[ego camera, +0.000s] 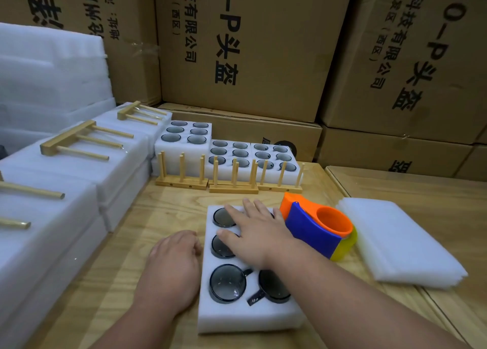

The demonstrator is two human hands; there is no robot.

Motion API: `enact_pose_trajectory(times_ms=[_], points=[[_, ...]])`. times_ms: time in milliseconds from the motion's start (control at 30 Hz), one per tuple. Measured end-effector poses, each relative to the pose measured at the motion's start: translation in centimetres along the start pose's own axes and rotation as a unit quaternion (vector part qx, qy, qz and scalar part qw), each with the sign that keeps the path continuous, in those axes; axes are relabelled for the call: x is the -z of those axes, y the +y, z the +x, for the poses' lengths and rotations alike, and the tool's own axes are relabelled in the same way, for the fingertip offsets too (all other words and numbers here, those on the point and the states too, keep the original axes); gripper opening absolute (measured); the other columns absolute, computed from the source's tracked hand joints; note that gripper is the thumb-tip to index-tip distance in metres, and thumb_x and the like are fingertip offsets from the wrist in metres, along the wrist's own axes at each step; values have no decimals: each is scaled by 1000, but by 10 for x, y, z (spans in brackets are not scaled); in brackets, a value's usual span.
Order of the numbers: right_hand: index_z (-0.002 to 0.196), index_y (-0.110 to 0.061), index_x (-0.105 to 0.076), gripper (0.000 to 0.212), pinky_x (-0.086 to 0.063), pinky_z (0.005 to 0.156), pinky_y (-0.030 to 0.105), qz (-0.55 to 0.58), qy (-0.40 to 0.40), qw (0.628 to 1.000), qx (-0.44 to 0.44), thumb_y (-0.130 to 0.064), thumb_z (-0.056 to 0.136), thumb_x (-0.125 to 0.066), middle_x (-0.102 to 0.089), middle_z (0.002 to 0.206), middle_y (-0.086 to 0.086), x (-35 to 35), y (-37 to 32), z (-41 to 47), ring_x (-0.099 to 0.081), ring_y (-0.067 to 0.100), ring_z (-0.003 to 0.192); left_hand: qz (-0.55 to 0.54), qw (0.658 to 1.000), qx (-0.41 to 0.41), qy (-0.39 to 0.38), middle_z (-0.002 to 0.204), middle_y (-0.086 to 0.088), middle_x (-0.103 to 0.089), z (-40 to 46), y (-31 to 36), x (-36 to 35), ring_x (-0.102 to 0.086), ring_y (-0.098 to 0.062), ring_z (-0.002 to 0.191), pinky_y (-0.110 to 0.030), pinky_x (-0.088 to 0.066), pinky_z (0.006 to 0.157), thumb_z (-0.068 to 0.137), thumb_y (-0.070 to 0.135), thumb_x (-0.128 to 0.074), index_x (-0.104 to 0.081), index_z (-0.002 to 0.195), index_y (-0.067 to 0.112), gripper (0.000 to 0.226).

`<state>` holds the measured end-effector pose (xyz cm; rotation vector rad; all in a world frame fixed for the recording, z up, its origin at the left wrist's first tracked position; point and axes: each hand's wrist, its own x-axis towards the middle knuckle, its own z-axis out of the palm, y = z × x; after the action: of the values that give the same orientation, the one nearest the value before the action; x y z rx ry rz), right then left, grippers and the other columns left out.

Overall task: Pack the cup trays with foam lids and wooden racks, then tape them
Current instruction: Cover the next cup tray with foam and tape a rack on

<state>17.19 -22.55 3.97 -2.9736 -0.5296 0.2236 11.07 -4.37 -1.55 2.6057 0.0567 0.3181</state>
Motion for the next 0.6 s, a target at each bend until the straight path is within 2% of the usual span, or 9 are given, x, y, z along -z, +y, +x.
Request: enact_pose_trajectory(times_ms=[133, 300, 367, 467, 533, 600], points=[[160, -44, -6, 74, 12, 122, 59, -10, 8, 1000, 22, -77, 94, -14, 8, 171, 1, 2, -6, -9, 14, 23, 156, 5, 1000, 1, -14, 113, 21, -56, 0, 0, 1, -51, -14, 114, -34, -38, 101, 96, 24, -46, -58, 89, 30, 14], [161, -41, -7, 74, 11, 123, 54, 2, -2, 999, 53, -75, 96, -17, 12, 171, 0, 4, -9, -29, 19, 19, 156, 9, 1000, -10, -12, 98, 20, -59, -3, 3, 5, -55, -13, 100, -32, -40, 87, 93, 26, -49, -62, 86, 28, 14], [162, -39, -4, 77, 12, 124, 51, 17, -4, 998, 56, -76, 96, -18, 15, 170, 1, -1, -13, -38, 22, 20, 155, 28, 999, -15, -20, 116, 25, -58, -3, 2, 5, -54, -13, 114, -32, -39, 96, 94, 20, -47, -67, 96, 28, 21], [162, -38, -4, 79, 14, 124, 49, 22, 7, 997, 70, -77, 94, -16, 15, 170, 3, -10, -17, -55, 23, 19, 154, 49, 998, -15, -29, 142, 20, -52, -1, 0, 4, -46, -13, 132, -31, -34, 107, 100, 22, -43, -70, 114, 32, 32], [160, -38, -11, 76, 12, 124, 45, 32, 13, 995, 93, -75, 94, -17, 11, 171, 0, -12, -18, -69, 18, 16, 155, 62, 997, -14, -41, 149, 19, -47, 0, 1, 5, -43, -13, 137, -31, -32, 111, 101, 27, -43, -67, 126, 38, 36], [159, -36, -20, 73, 1, 122, 34, 77, 34, 990, 115, -70, 95, -27, -3, 171, -5, -10, -14, -81, 4, 10, 156, 78, 996, -17, -49, 151, 20, -45, 1, 2, 5, -41, -11, 138, -30, -31, 112, 101, 30, -44, -64, 130, 42, 37]])
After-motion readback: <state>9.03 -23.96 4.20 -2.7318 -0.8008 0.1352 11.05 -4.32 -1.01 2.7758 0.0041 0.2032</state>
